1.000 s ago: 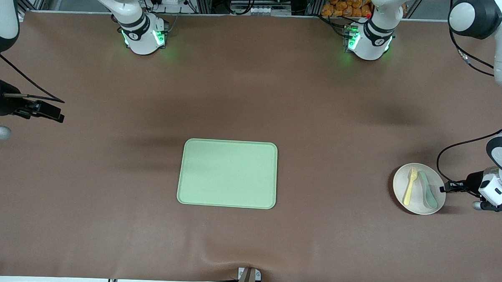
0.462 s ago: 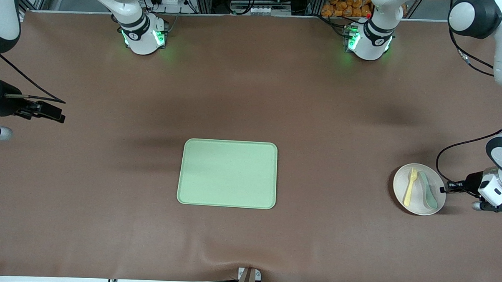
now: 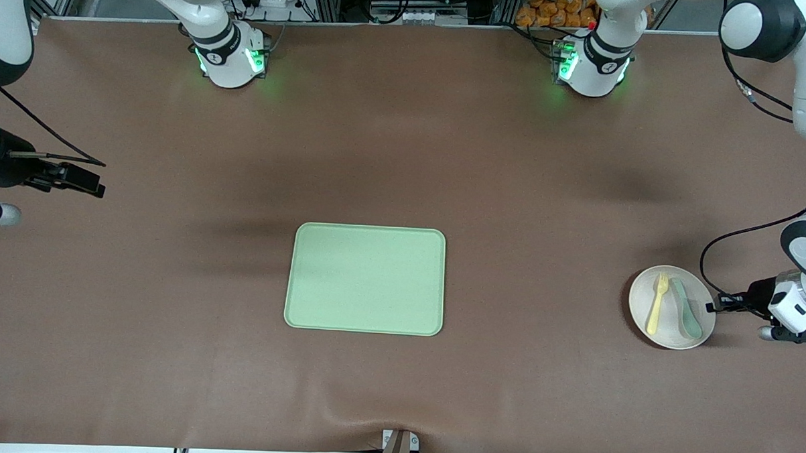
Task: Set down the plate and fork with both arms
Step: 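Close the left gripper on the plate rim and lift the plate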
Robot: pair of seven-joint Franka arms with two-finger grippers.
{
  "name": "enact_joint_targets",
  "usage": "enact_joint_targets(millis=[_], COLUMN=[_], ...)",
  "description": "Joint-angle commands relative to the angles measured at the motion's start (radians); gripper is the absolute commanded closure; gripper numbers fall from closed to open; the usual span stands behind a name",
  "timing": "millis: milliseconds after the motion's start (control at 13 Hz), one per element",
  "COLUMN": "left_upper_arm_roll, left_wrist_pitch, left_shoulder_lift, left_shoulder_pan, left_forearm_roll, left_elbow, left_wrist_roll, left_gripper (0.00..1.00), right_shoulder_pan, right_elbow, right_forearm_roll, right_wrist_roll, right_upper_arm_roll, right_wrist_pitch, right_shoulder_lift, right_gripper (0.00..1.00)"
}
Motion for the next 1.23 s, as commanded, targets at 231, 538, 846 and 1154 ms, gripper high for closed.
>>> enact_joint_targets(millis=[231, 538, 846, 1154], left_upper_arm_roll=[-0.022, -0.080, -0.168, -0.175], left_wrist_pitch=[-0.126, -0.136, -0.137, -0.131], left_shoulder_lift=[-0.008, -0.008, -0.025, -0.042], left_shoulder_pan=[0.001, -0.001, -0.011, -0.143], left_forearm_roll=[-0.058, -0.107, -0.096, -0.092], left_elbow=[0.063, 0.070, 0.070, 0.070], left_wrist_roll=[0.009, 0.002, -0.148, -0.316], left_gripper=[1.00, 1.00, 1.00, 1.00], right_shoulder_pan=[0.009, 0.009, 0.009, 0.015], right_elbow=[-0.005, -0.005, -0.005, -0.005], right_forearm_roll=[0.013, 0.013, 0.013, 0.013], right_wrist_roll=[0.008, 0.008, 0.008, 0.008], right_upper_arm_roll=[-0.004, -0.004, -0.004, -0.004], right_wrist_pitch=[0.009, 0.009, 0.010, 0.010], right_shoulder_lift=[-0.003, -0.003, -0.003, -0.003], right_gripper=[0.00, 0.00, 0.00, 0.00])
